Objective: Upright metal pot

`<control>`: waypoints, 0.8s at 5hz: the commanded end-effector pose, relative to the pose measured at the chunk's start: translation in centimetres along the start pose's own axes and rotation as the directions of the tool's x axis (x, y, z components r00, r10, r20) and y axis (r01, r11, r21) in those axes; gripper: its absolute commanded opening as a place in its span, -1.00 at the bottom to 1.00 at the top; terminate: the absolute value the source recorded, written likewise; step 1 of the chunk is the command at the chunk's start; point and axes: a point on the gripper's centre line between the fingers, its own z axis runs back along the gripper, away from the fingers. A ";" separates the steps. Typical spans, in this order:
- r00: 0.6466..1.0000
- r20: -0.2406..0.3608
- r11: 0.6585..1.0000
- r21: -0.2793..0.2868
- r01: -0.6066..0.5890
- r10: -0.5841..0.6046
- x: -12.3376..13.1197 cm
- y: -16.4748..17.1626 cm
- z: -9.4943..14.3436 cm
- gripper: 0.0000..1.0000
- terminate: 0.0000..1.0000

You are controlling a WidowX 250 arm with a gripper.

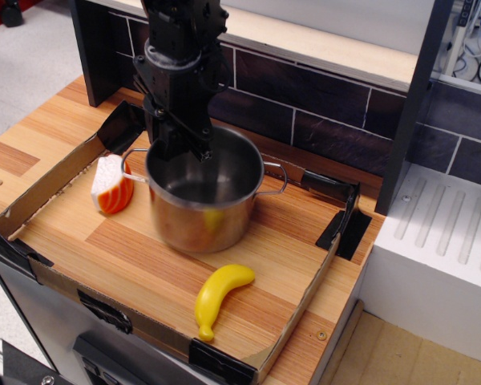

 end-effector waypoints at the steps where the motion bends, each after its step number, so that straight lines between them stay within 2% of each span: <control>1: 0.999 0.040 0.998 0.048 -0.036 0.034 -0.8 0.6 0.6 1.00 -1.00; 2: 0.997 0.061 0.997 0.061 -0.042 0.038 -0.7 1.0 0.9 1.00 -1.00; 3: 0.993 0.112 0.999 0.034 -0.037 0.033 -0.6 0.9 2.5 1.00 -1.00; 4: 0.985 0.171 0.999 0.029 -0.035 0.029 -0.4 1.1 5.4 1.00 -1.00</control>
